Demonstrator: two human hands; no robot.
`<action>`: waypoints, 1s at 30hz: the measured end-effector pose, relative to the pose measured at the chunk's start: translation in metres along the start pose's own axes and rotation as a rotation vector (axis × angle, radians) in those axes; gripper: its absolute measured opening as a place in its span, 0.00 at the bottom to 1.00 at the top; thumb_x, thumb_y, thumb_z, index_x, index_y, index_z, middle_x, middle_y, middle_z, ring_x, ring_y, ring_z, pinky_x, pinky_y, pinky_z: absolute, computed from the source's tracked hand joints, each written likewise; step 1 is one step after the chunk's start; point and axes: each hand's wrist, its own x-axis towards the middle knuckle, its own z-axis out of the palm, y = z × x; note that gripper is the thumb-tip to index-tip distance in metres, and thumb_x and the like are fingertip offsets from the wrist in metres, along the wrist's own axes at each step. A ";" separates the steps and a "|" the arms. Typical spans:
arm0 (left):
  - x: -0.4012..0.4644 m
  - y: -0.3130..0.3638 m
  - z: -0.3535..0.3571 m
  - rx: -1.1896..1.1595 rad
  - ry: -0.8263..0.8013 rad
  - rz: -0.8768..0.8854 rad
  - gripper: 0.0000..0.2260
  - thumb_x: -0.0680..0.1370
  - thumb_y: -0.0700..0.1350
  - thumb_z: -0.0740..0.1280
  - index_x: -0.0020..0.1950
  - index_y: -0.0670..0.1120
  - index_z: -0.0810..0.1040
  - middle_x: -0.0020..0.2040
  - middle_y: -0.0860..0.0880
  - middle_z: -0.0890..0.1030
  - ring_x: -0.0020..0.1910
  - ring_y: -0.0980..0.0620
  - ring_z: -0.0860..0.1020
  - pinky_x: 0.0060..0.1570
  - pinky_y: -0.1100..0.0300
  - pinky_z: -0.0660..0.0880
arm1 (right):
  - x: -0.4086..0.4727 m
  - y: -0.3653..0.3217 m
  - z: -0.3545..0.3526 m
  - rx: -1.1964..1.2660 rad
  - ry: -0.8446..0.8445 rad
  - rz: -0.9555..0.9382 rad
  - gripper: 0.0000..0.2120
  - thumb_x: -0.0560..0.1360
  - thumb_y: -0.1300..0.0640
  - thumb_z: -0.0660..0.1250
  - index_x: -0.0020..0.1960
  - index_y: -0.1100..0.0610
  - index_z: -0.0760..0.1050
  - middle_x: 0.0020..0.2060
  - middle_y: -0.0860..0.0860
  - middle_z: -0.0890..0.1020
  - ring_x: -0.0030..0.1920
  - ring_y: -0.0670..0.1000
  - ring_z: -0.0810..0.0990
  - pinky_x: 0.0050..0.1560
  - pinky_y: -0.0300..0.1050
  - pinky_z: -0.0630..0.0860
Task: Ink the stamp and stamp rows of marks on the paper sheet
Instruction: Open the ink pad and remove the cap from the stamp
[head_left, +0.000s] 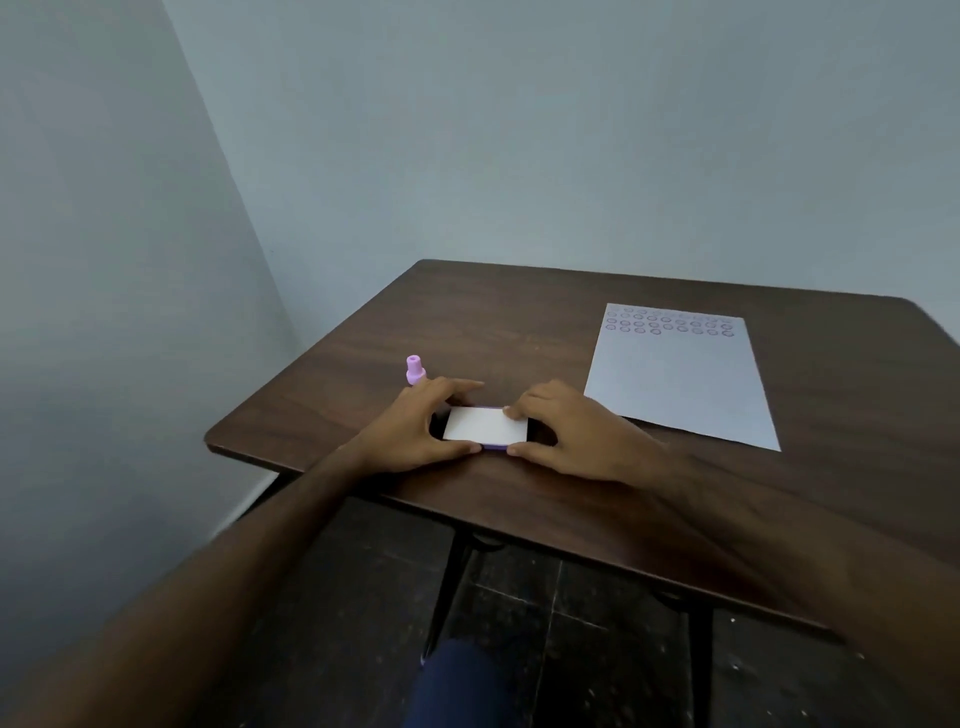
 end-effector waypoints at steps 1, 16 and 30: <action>-0.003 0.002 0.000 -0.015 0.006 -0.013 0.32 0.72 0.56 0.76 0.74 0.53 0.69 0.61 0.57 0.78 0.62 0.60 0.74 0.63 0.59 0.73 | -0.003 -0.005 0.000 -0.006 -0.003 0.010 0.23 0.76 0.42 0.66 0.67 0.54 0.75 0.60 0.49 0.80 0.60 0.49 0.75 0.60 0.42 0.71; -0.004 0.003 -0.002 -0.266 0.106 -0.126 0.49 0.67 0.62 0.77 0.80 0.61 0.51 0.73 0.59 0.65 0.65 0.59 0.71 0.66 0.58 0.70 | 0.044 0.000 -0.039 0.366 0.076 0.343 0.15 0.83 0.54 0.60 0.47 0.64 0.77 0.40 0.56 0.85 0.39 0.52 0.85 0.44 0.46 0.81; -0.004 -0.009 -0.006 -0.415 0.397 -0.264 0.12 0.82 0.44 0.65 0.65 0.51 0.77 0.62 0.51 0.78 0.58 0.57 0.76 0.56 0.61 0.76 | 0.083 0.038 -0.021 0.575 -0.196 0.599 0.15 0.83 0.54 0.60 0.57 0.65 0.76 0.50 0.60 0.83 0.36 0.48 0.81 0.36 0.39 0.80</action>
